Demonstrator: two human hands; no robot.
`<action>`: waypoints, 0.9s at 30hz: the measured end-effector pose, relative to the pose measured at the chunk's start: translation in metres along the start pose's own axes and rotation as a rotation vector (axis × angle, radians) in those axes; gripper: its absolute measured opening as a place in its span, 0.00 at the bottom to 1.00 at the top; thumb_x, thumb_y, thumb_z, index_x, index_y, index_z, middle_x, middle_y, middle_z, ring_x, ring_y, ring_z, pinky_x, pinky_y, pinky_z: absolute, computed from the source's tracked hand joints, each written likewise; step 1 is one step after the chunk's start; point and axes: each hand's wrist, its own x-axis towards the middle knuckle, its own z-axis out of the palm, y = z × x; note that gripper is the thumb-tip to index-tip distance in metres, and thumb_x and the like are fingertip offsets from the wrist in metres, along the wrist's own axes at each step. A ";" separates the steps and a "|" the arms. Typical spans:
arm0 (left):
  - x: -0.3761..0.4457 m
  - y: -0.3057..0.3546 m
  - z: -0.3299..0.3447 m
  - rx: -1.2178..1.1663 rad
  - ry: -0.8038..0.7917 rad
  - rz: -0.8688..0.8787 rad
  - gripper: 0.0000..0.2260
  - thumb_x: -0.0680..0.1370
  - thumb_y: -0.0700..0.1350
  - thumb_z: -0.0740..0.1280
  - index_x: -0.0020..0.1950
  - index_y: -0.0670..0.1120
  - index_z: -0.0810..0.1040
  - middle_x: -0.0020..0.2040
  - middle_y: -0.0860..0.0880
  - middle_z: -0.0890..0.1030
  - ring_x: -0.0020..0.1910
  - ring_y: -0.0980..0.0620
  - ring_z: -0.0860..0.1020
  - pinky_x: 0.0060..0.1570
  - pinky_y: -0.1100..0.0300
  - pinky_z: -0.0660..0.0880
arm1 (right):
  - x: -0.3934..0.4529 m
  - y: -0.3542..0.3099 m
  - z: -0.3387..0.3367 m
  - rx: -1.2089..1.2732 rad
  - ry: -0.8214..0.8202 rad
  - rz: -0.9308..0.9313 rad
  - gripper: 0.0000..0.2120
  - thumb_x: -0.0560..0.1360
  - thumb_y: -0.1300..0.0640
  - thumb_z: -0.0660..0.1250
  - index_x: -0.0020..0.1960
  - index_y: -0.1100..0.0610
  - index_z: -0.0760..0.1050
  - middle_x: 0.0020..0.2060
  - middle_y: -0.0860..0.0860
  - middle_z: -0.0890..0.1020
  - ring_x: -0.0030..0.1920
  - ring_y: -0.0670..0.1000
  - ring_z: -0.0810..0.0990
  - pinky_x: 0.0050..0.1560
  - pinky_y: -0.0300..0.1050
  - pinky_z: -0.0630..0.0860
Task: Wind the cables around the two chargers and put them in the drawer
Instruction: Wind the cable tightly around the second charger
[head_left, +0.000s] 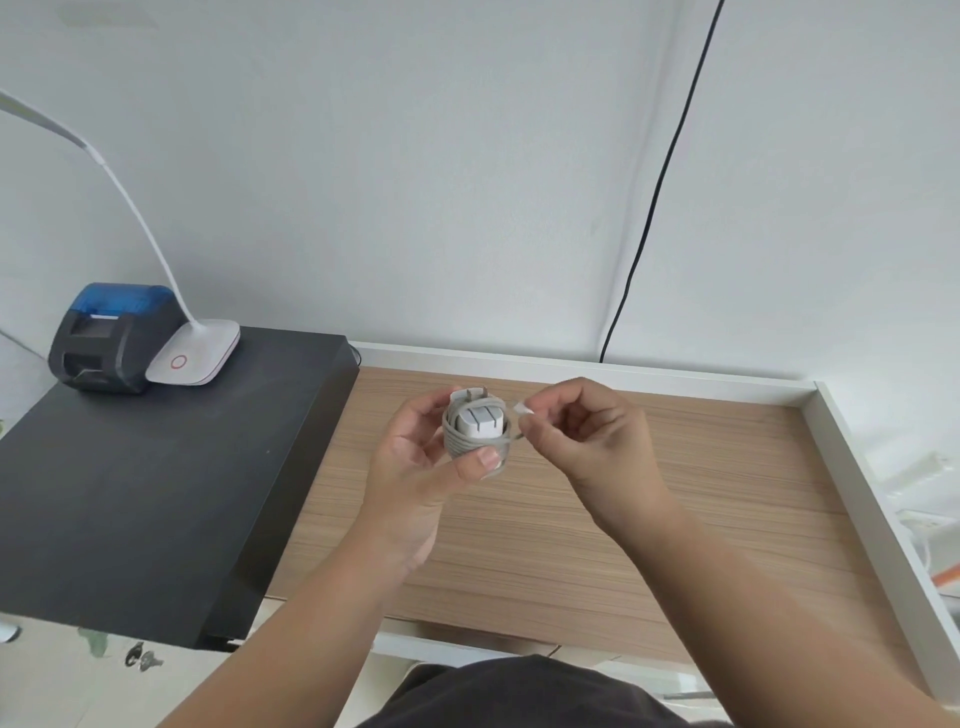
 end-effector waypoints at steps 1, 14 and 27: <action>0.001 0.000 -0.001 0.004 -0.020 -0.008 0.30 0.59 0.40 0.78 0.59 0.45 0.75 0.54 0.49 0.82 0.55 0.49 0.79 0.49 0.57 0.77 | 0.001 -0.001 0.002 0.062 0.014 0.029 0.08 0.70 0.70 0.72 0.42 0.58 0.79 0.34 0.50 0.82 0.35 0.48 0.78 0.39 0.39 0.76; 0.003 0.000 -0.003 -0.023 0.015 -0.111 0.30 0.59 0.46 0.80 0.59 0.52 0.77 0.56 0.49 0.82 0.54 0.47 0.80 0.48 0.52 0.78 | 0.006 -0.007 0.008 0.226 0.049 0.035 0.13 0.71 0.75 0.68 0.45 0.60 0.72 0.35 0.53 0.79 0.33 0.52 0.82 0.39 0.42 0.78; 0.006 0.024 -0.018 0.255 -0.322 0.032 0.31 0.63 0.50 0.80 0.64 0.48 0.75 0.58 0.48 0.80 0.56 0.50 0.77 0.55 0.59 0.75 | 0.006 -0.019 -0.007 0.084 -0.205 0.145 0.10 0.68 0.62 0.72 0.49 0.61 0.81 0.36 0.51 0.84 0.36 0.46 0.79 0.40 0.38 0.76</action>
